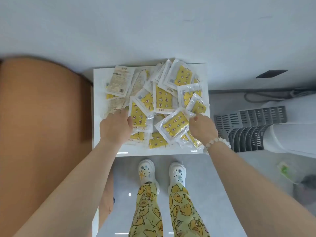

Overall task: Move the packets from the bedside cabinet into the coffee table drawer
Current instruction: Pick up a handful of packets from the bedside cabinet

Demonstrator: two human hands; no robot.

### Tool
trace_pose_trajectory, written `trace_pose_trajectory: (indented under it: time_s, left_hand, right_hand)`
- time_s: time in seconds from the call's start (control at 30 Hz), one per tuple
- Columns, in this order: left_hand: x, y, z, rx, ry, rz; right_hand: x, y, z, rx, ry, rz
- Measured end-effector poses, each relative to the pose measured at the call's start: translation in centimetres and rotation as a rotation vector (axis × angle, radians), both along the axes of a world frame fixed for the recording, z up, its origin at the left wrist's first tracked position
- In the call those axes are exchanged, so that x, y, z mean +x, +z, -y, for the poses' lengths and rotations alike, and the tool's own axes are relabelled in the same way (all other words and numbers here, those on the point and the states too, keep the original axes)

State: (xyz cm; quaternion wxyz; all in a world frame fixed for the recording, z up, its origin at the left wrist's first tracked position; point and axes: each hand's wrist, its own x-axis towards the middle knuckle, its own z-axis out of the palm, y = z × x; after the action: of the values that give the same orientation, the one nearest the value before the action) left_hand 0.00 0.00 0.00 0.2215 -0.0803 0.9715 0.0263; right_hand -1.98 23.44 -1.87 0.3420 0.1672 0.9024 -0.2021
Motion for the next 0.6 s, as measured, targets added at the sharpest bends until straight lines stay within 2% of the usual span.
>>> trace_pose_trajectory:
  time_s: [0.13, 0.23, 0.37, 0.6]
  left_hand:
    - [-1.0, -2.4, -0.5, 0.046, 0.152, -0.05]
    - [-2.0, -3.1, -1.9, 0.196, 0.447, -0.003]
    - [-3.5, -3.7, -3.5, 0.334, 0.684, 0.037]
    - [-5.1, -5.0, -4.6, 0.272, 0.771, 0.092]
  right_hand:
    - [0.5, -2.6, 1.2, -0.08, -0.305, 0.052]
    - [0.6, -2.6, 2.3, -0.141, -0.594, 0.083]
    - [0.9, -2.7, 3.6, -0.12, -0.657, 0.083]
    - [0.8, -3.9, 4.3, -0.065, -0.67, 0.033]
